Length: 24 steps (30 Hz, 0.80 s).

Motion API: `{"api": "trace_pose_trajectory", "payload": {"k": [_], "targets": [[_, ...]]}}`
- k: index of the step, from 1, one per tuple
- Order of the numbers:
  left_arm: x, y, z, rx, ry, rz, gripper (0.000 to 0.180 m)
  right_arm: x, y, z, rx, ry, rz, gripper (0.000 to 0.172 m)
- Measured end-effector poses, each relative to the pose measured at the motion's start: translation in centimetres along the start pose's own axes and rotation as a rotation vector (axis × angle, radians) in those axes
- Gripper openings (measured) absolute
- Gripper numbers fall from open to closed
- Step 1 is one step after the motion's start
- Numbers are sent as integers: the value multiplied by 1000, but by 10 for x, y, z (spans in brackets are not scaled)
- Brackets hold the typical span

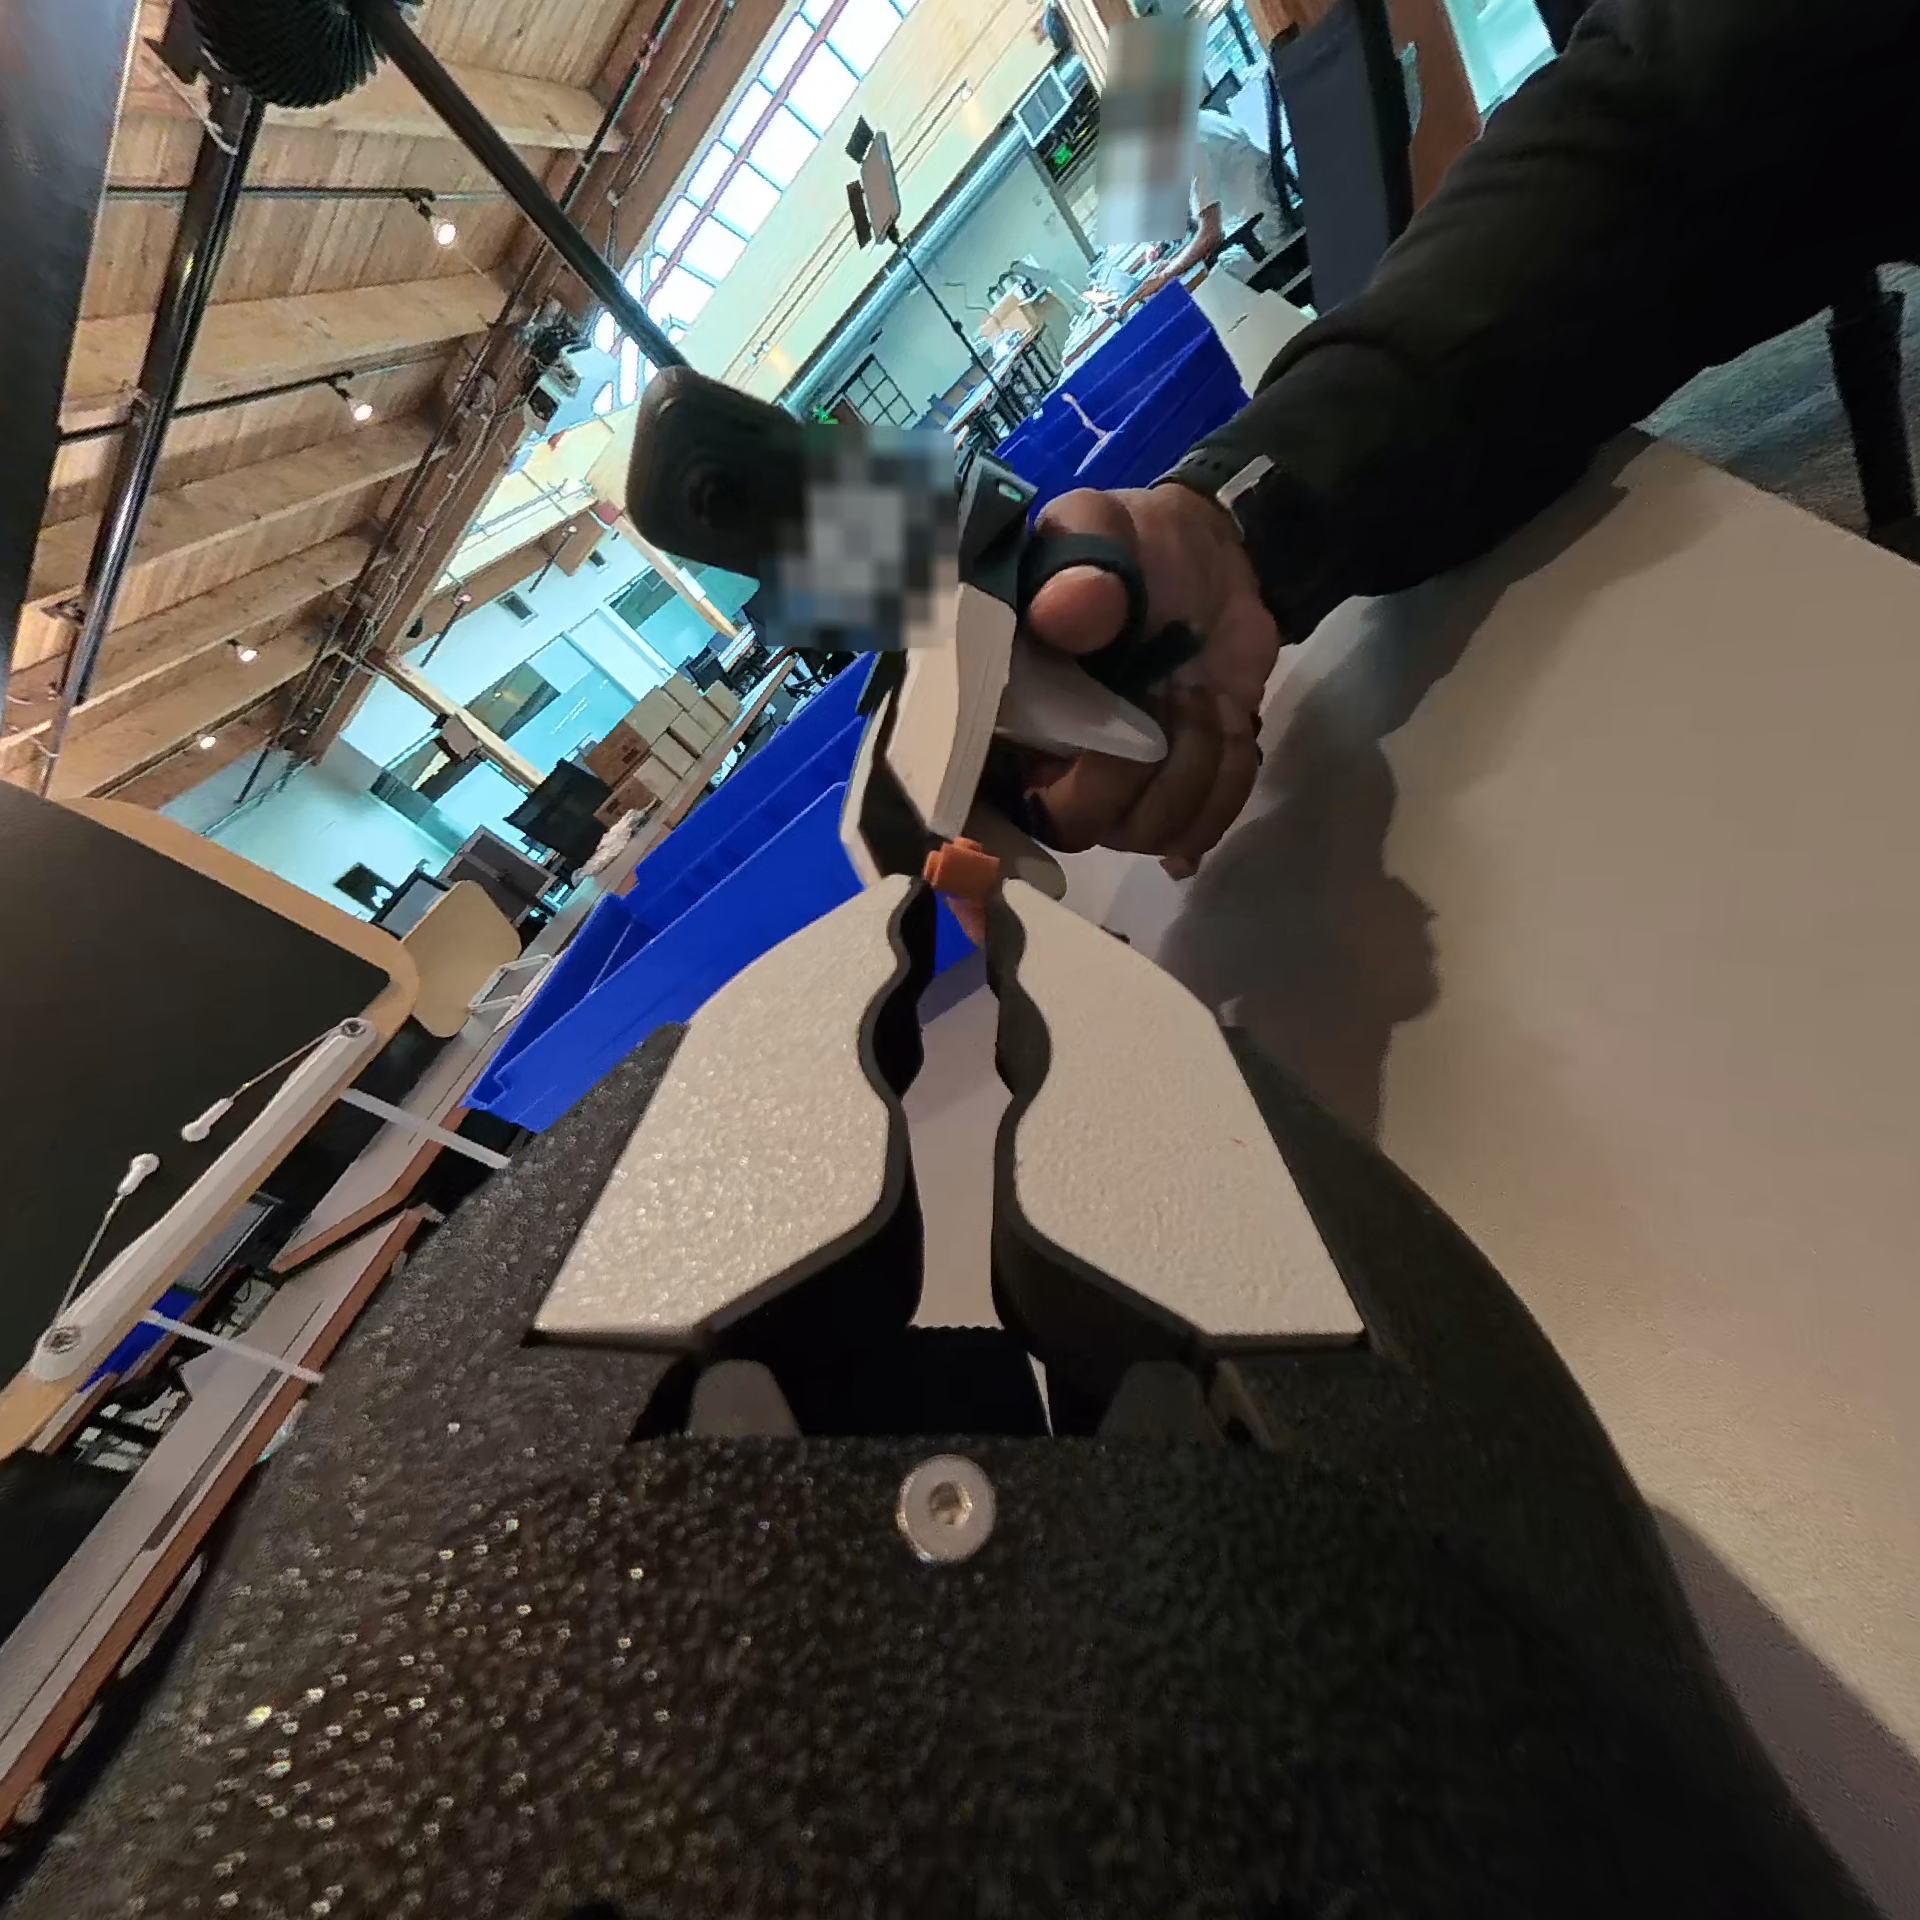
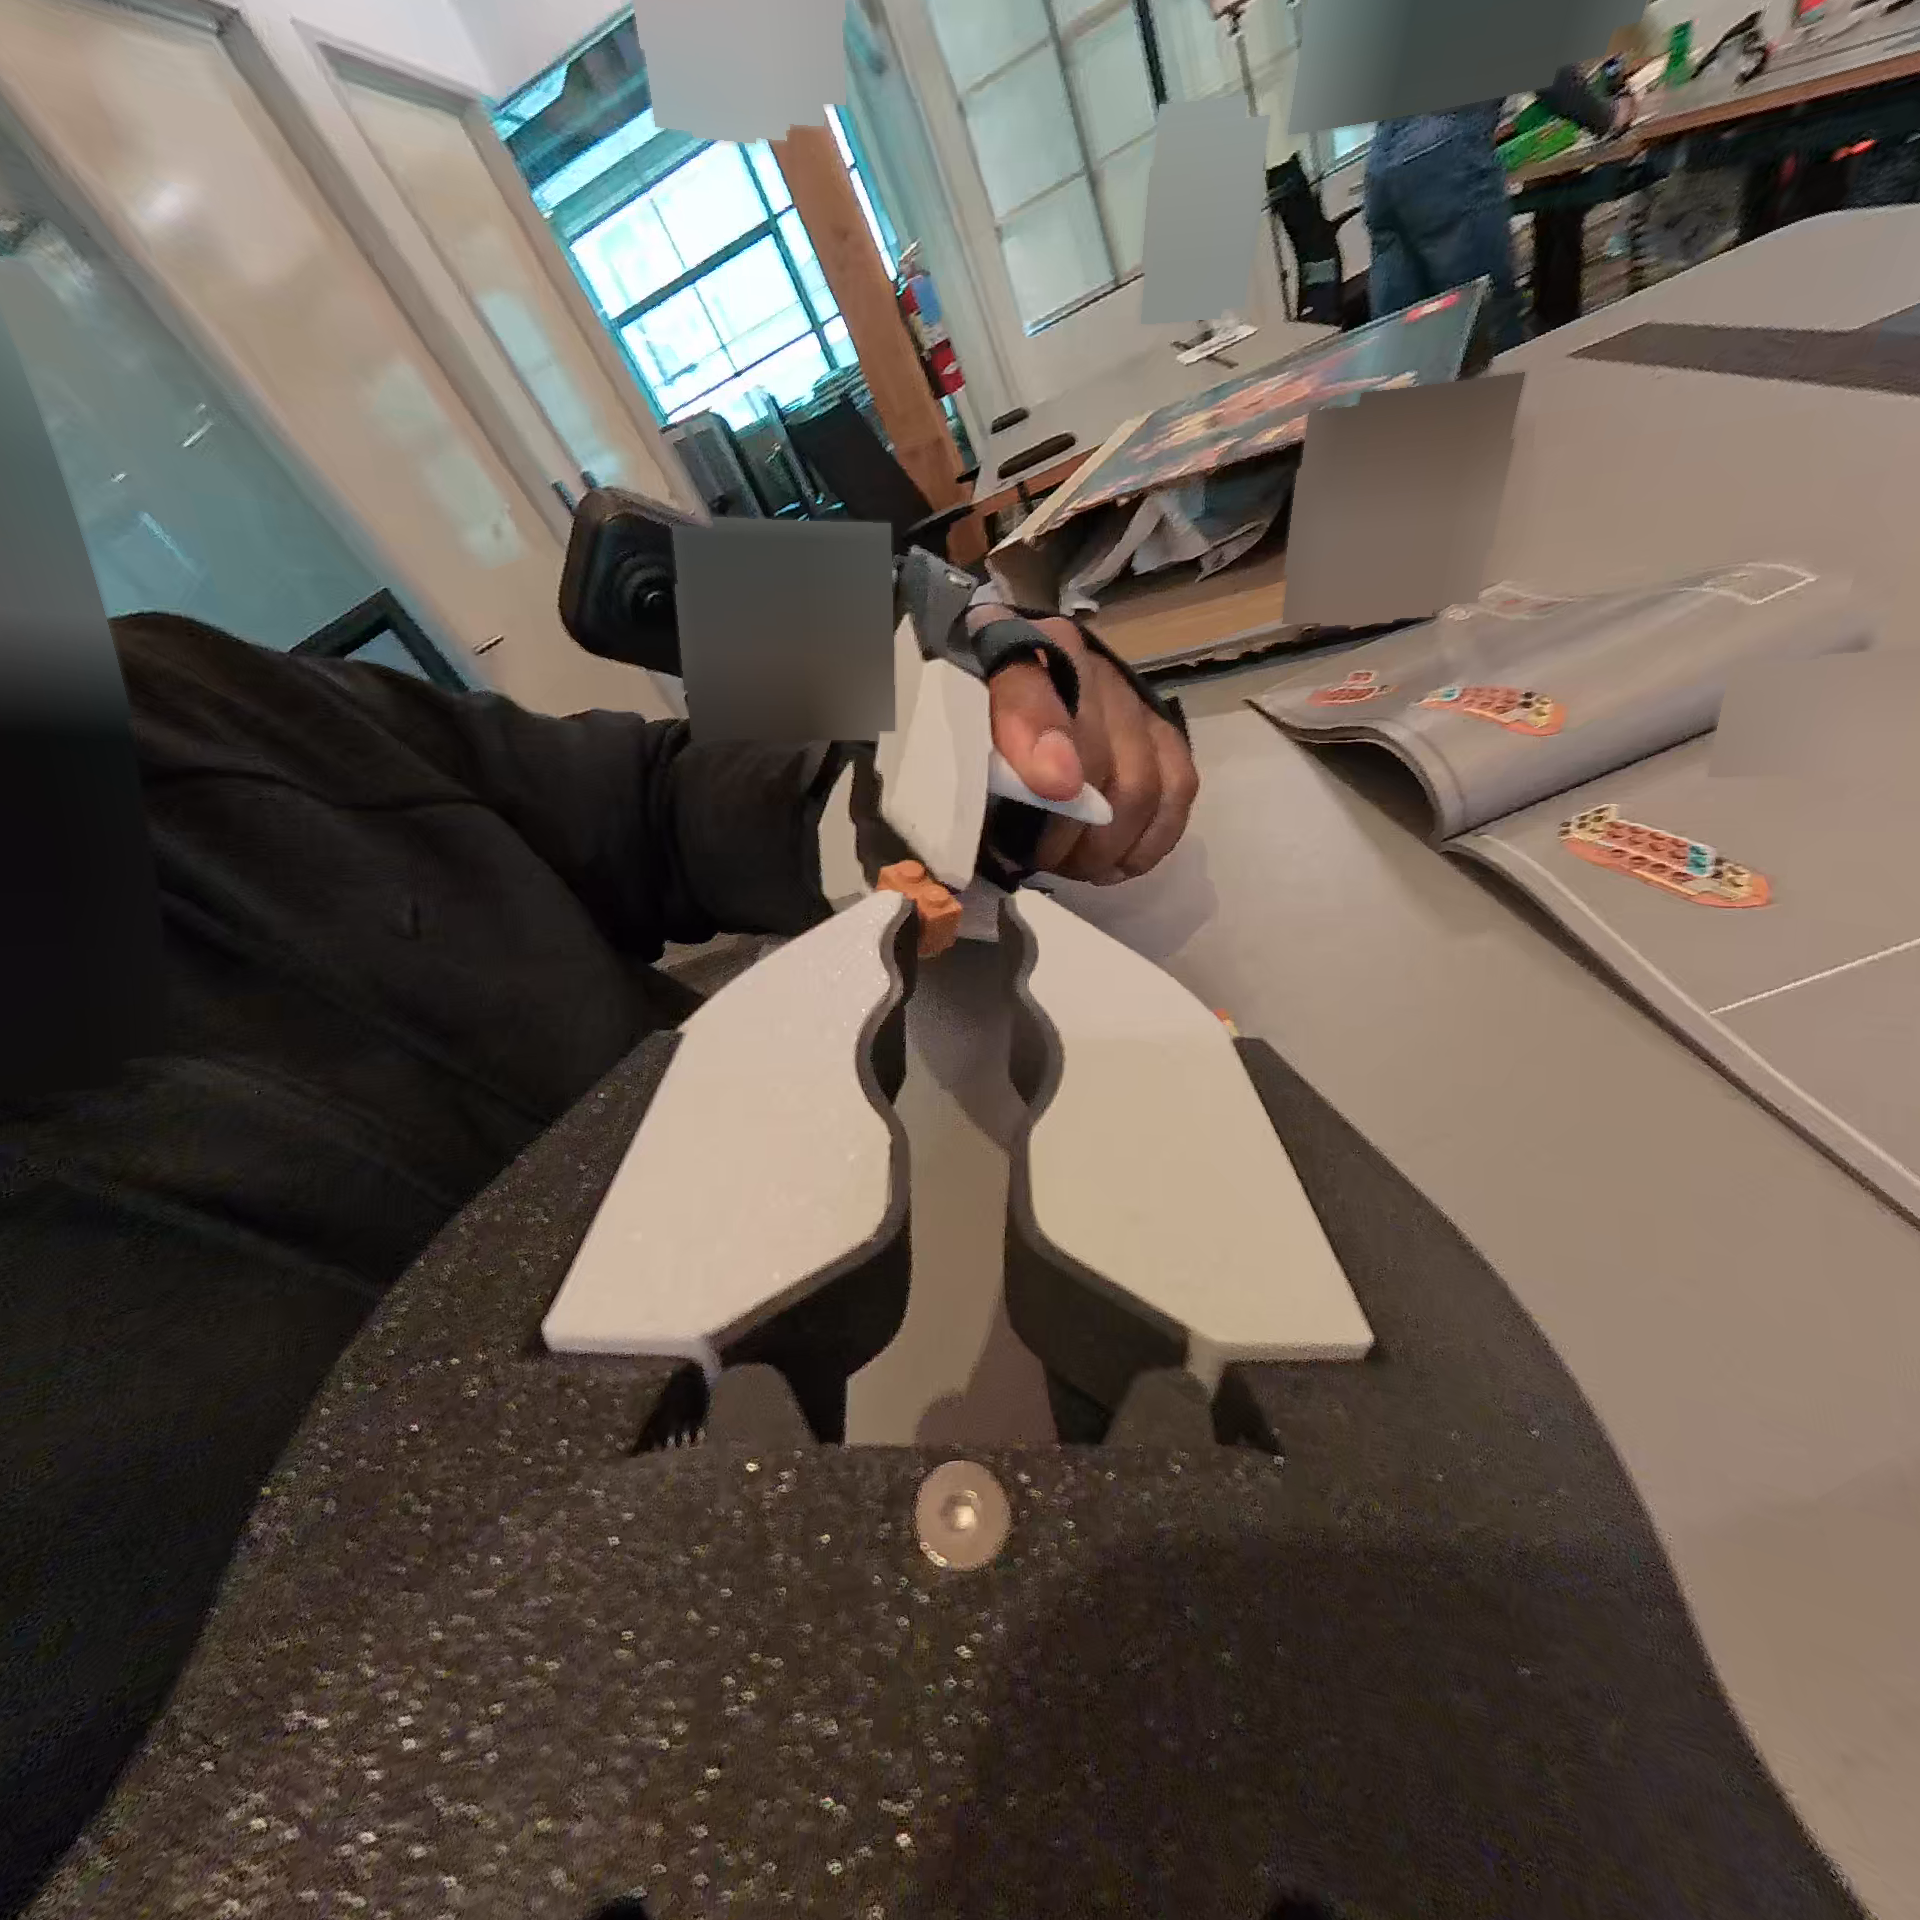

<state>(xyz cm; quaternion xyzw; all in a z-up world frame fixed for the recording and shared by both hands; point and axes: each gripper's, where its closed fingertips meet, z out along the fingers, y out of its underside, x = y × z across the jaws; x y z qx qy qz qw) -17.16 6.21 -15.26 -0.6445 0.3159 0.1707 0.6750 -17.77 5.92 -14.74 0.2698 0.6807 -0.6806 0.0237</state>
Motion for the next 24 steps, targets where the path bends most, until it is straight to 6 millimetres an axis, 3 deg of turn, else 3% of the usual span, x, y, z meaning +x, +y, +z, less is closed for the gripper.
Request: {"api": "trace_pose_trajectory", "payload": {"k": [6,14,17,19,22,24], "targets": [[4,-3,0,21,26,-4,9,-12,9,6,-47,-54,-18,14],[5,9,0,-36,58,-48,12,1,10,5,-52,49,-89,11],[7,30,-5,-162,130,-91,21,14,7,3,-48,150,-127,11],[19,53,-12,-306,244,-179,29,23,10,1,-73,222,-157,11],[26,93,-21,-531,284,-199,39,38,22,2,-161,325,-199,11],[35,104,-22,-601,321,-250,34,47,32,2,-229,386,-232,11]]}}
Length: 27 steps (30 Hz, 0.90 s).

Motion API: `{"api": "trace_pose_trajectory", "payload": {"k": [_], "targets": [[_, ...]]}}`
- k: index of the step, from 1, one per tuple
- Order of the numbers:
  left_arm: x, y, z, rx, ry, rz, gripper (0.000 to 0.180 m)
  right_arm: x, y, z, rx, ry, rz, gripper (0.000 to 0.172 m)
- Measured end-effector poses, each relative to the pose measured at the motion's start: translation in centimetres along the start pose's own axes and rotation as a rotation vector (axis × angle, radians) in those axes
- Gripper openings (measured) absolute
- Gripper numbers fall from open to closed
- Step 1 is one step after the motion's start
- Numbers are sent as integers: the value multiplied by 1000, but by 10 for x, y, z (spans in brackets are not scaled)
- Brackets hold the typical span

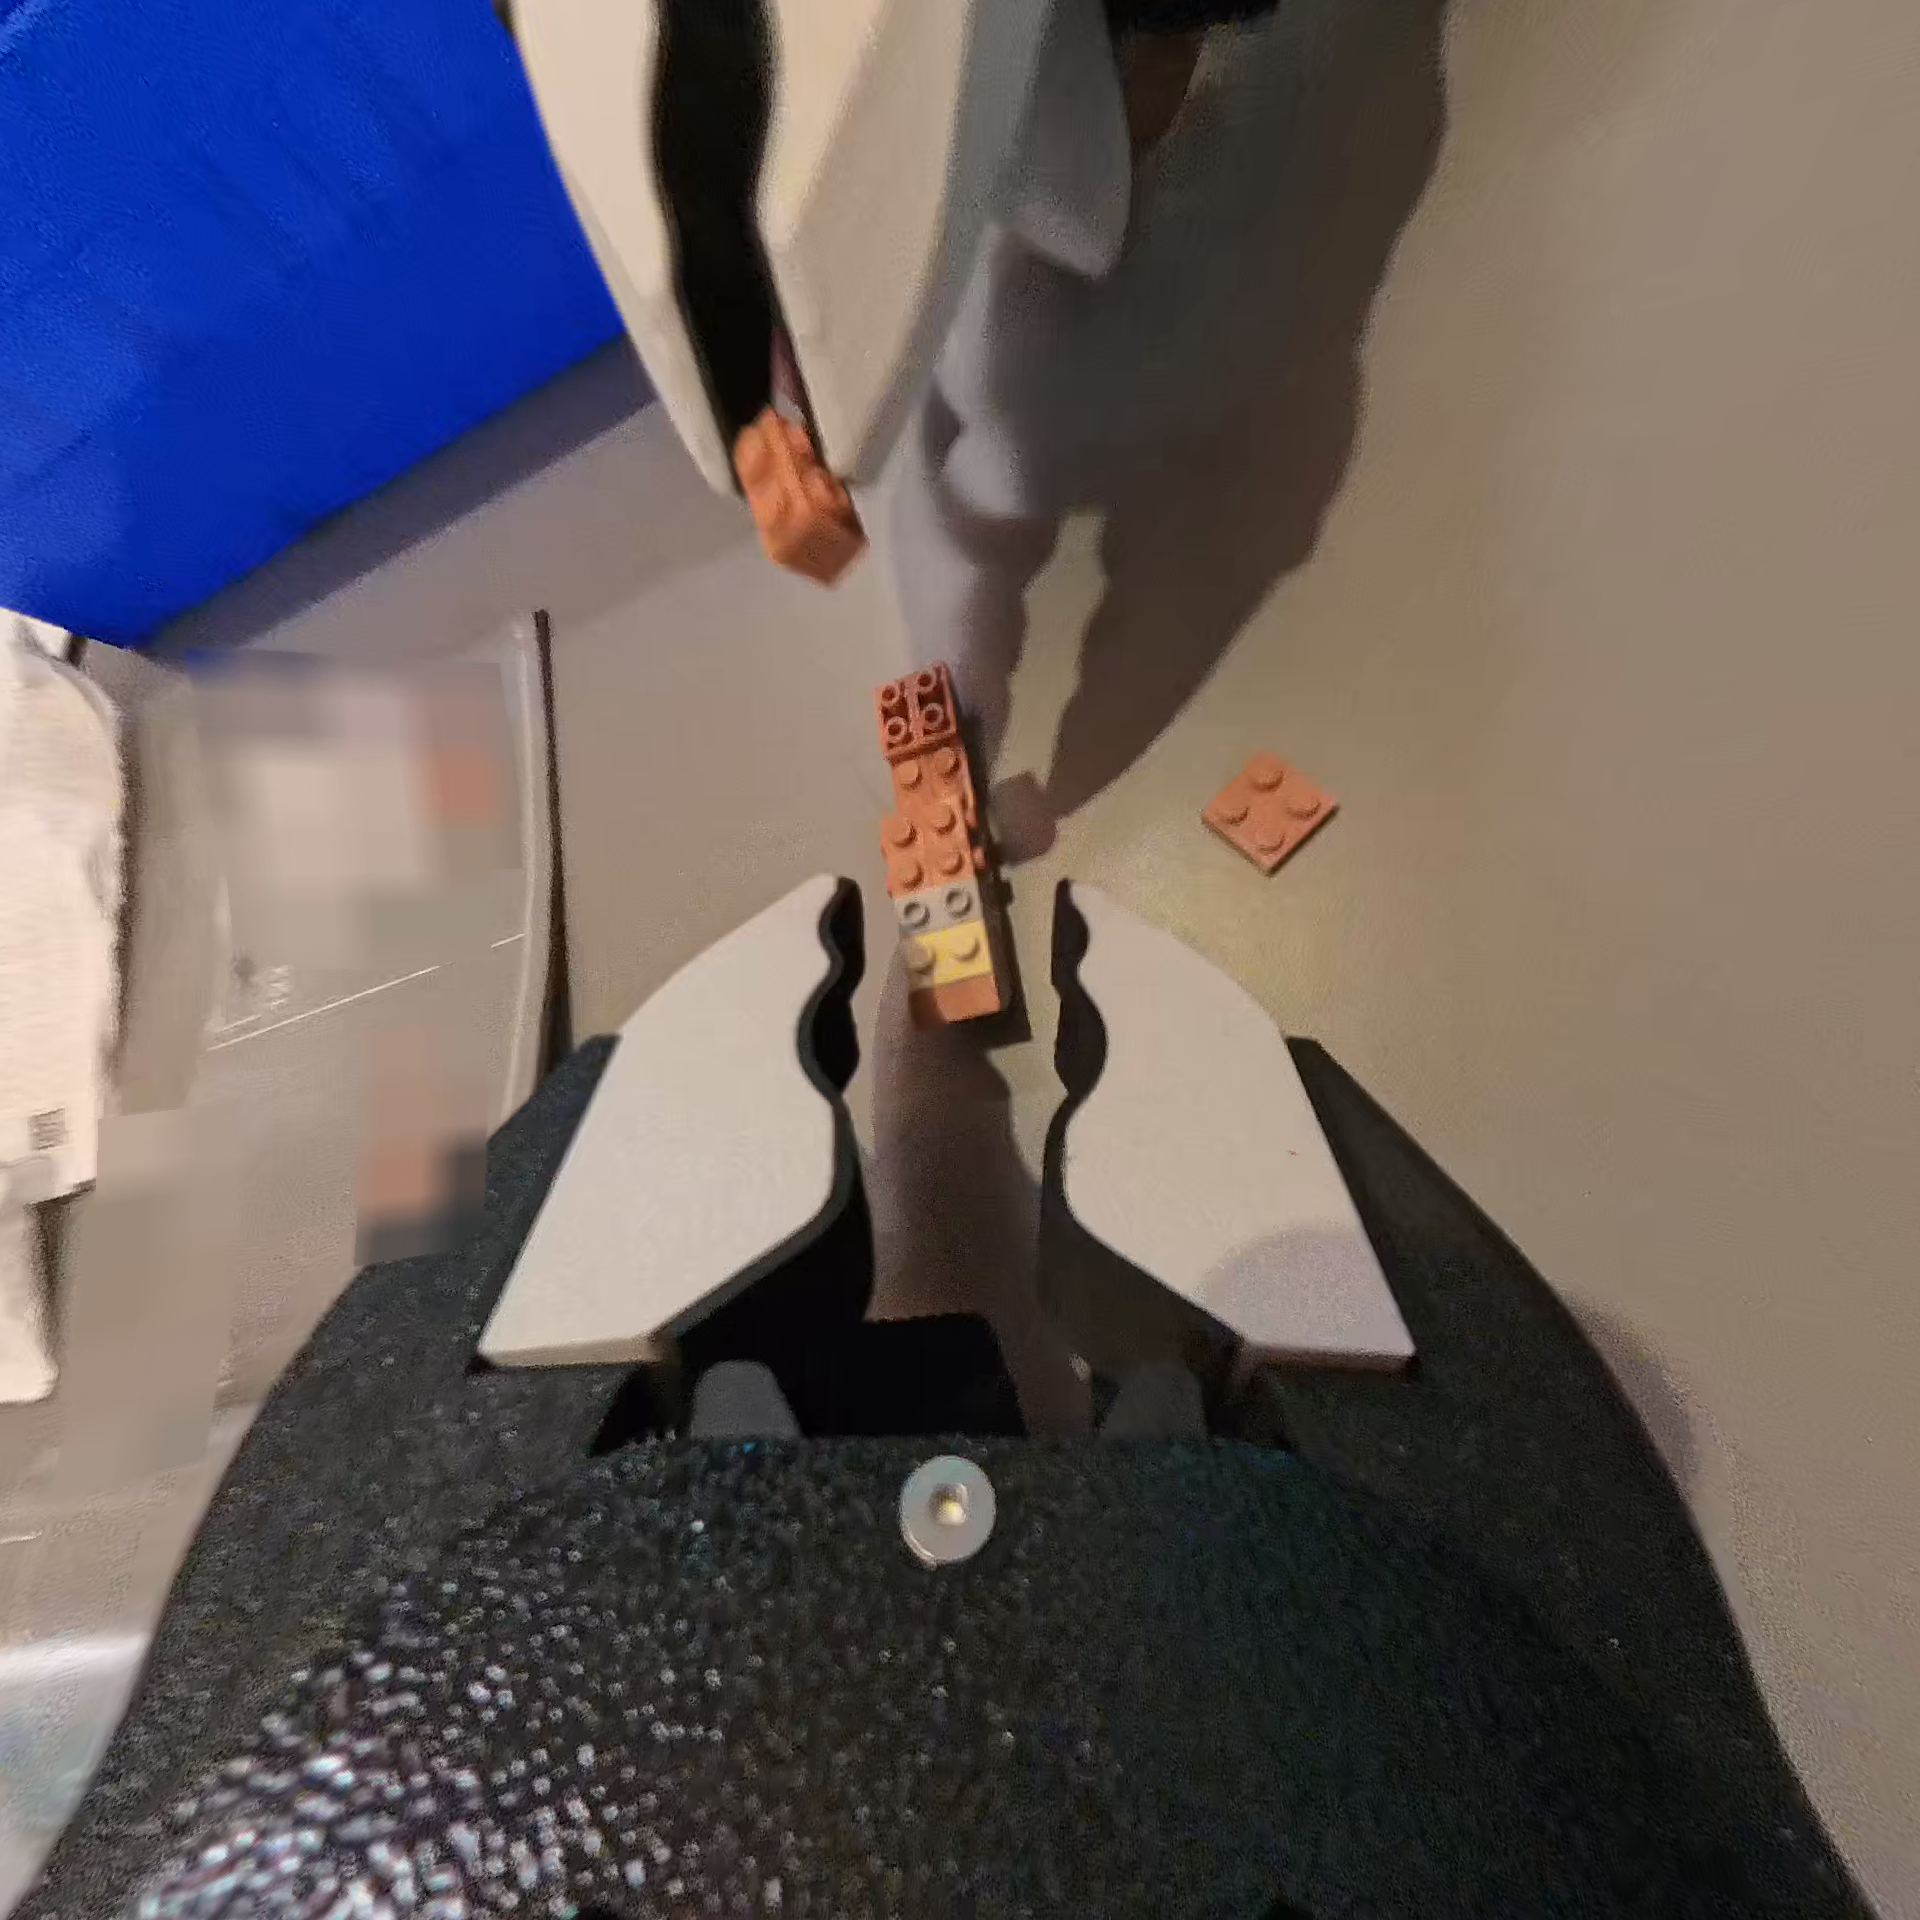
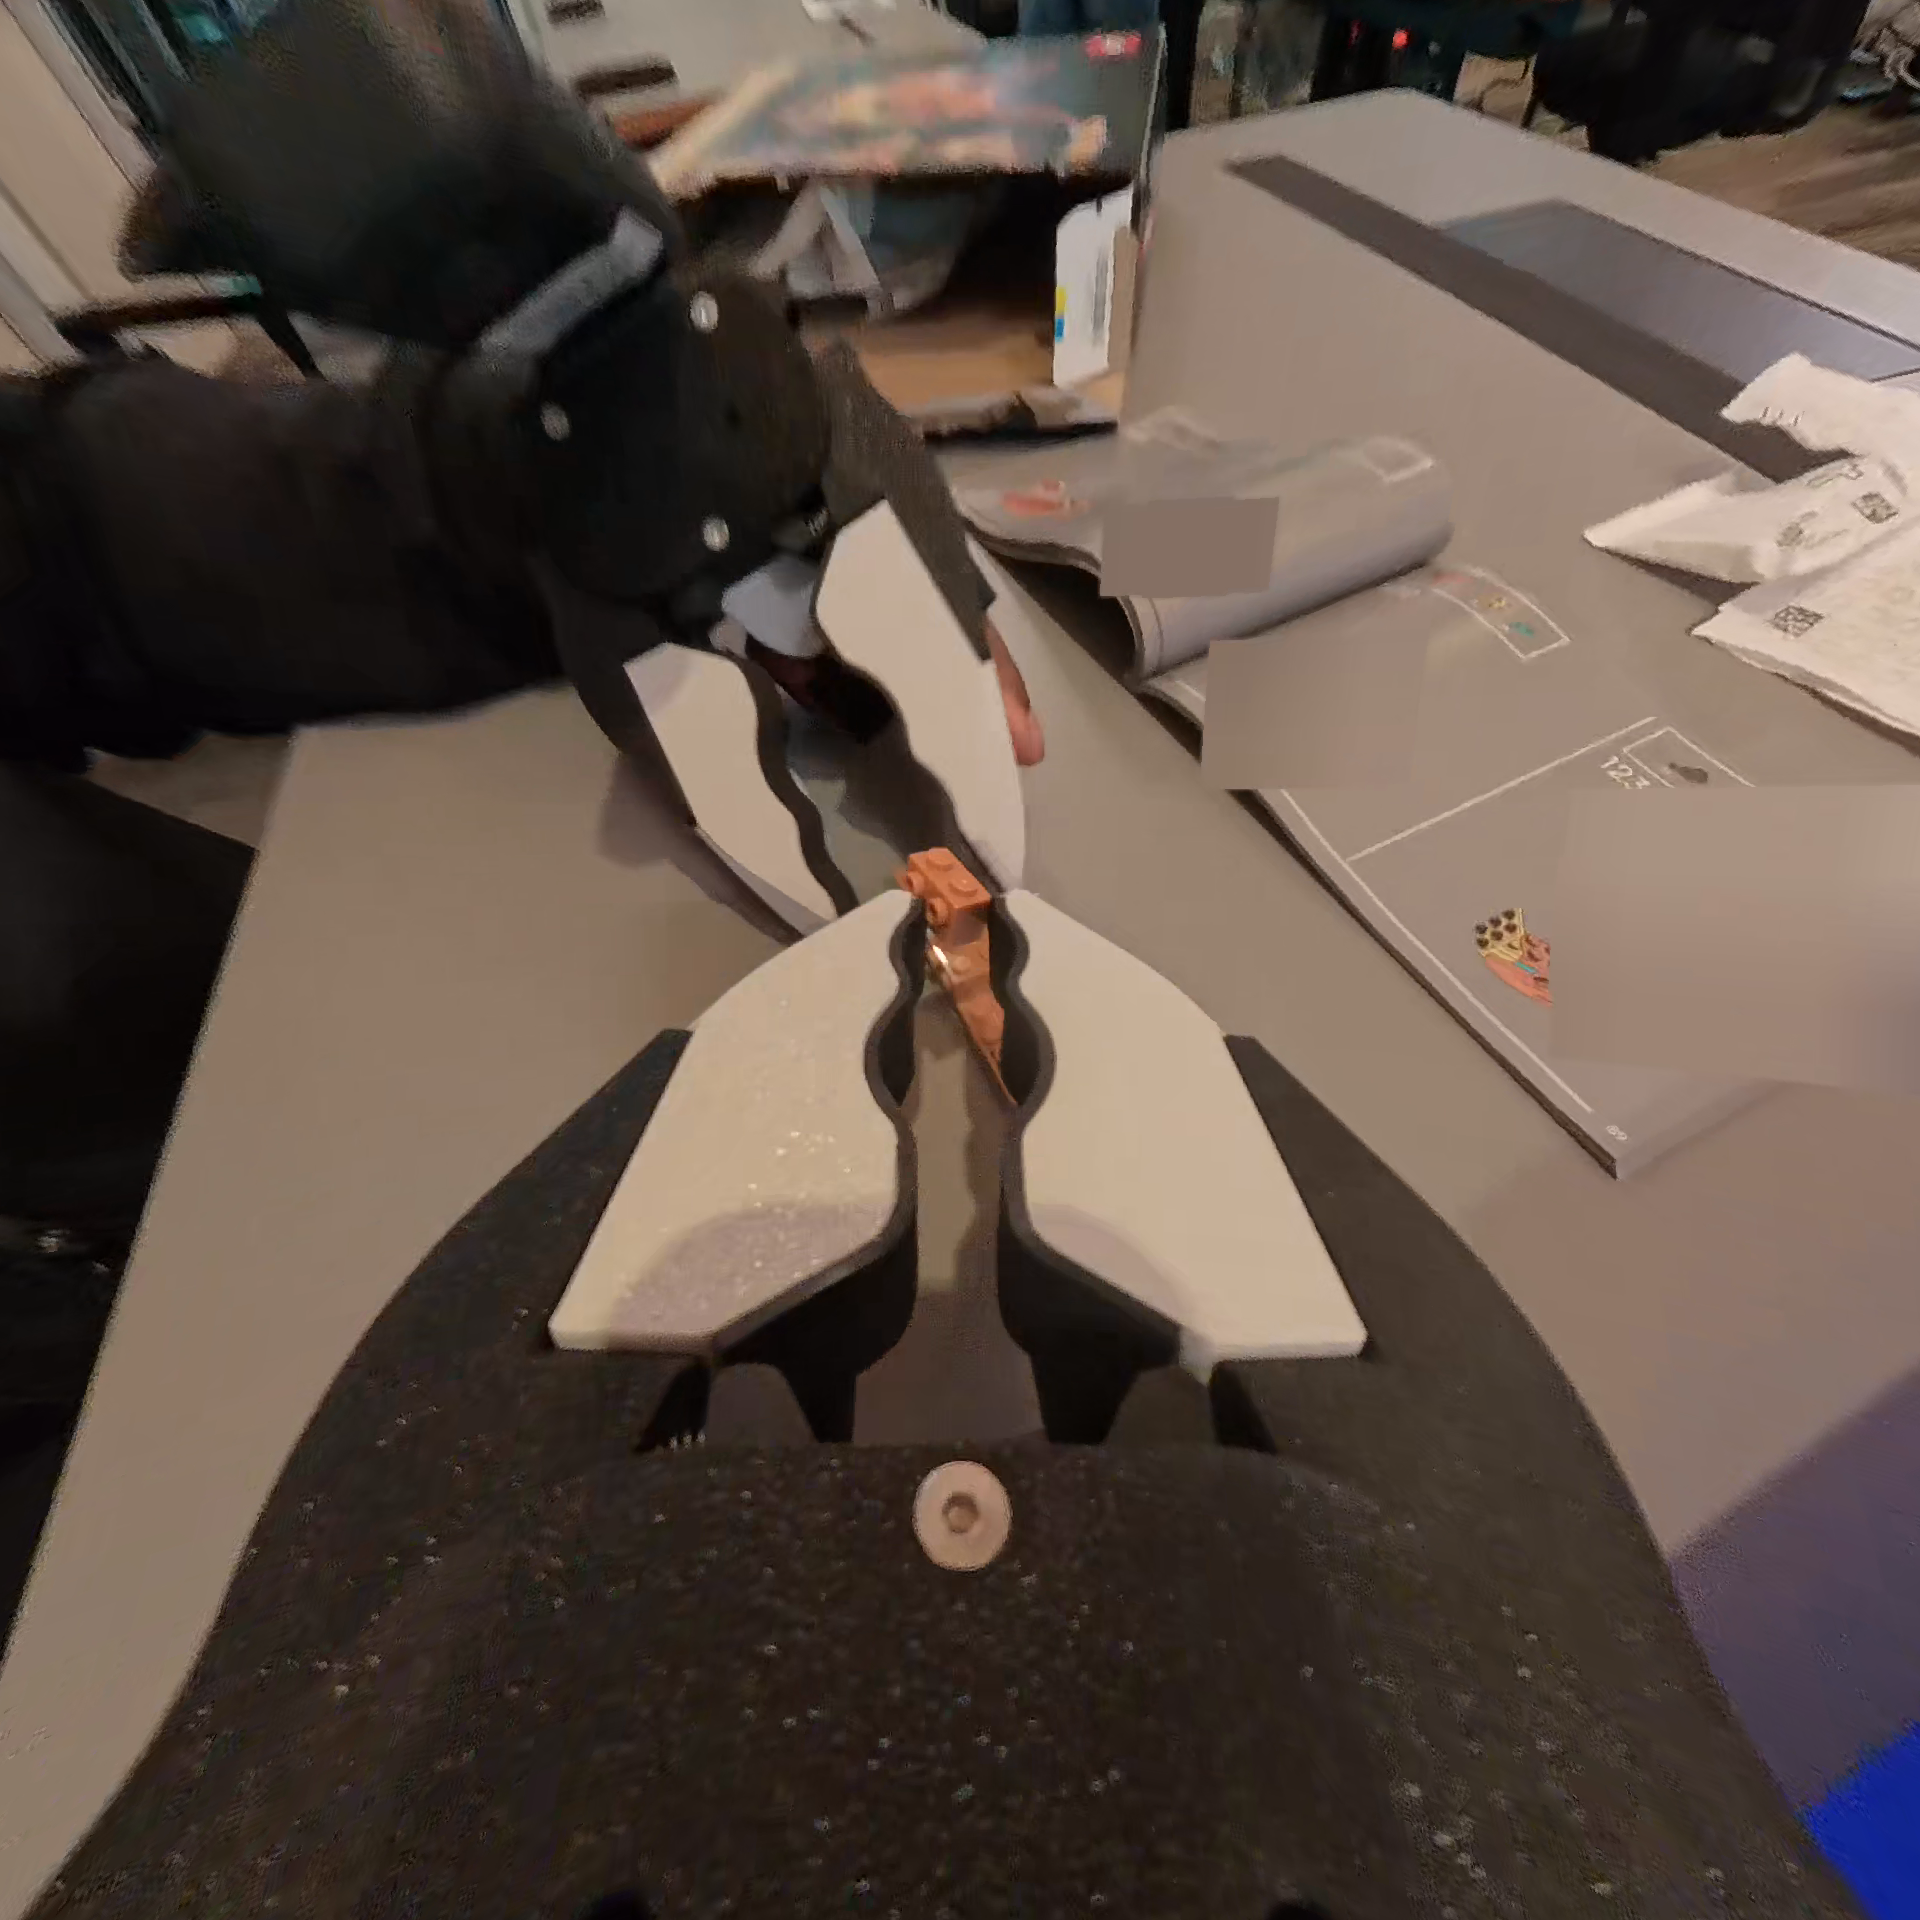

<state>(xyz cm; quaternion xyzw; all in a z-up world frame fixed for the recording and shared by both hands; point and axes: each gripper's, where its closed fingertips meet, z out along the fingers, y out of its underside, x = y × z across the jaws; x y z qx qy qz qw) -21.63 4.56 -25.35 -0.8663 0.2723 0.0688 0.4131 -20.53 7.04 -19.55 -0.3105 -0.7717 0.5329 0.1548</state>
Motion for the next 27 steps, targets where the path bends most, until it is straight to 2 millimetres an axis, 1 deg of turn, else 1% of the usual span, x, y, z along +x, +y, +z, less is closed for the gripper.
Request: {"api": "trace_pose_trajectory", "payload": {"k": [1,4,6,9,11,12,18,23,27], "targets": [[-1,-2,1,7,2,-32,41,1,4,2,-22,15,-17,11],[-5,1,5,-31,-13,-72,38,-2,9,7,-52,15,-29,11],[-4,3,6,-49,11,-135,33,-3,10,8,-60,10,-27,11],[-4,6,10,-78,48,-228,30,0,15,10,-89,18,-31,11],[-1,5,11,-79,83,-272,20,1,18,12,-102,25,-33,11],[0,4,12,-77,90,-291,20,2,19,12,-107,28,-35,11],[1,1,13,-49,102,-353,19,5,22,13,-133,65,-87,11],[-4,-8,7,23,107,-394,19,6,22,11,-144,92,-150,11],[-5,-13,4,54,117,-406,19,7,26,13,-167,109,-187,11]]}}
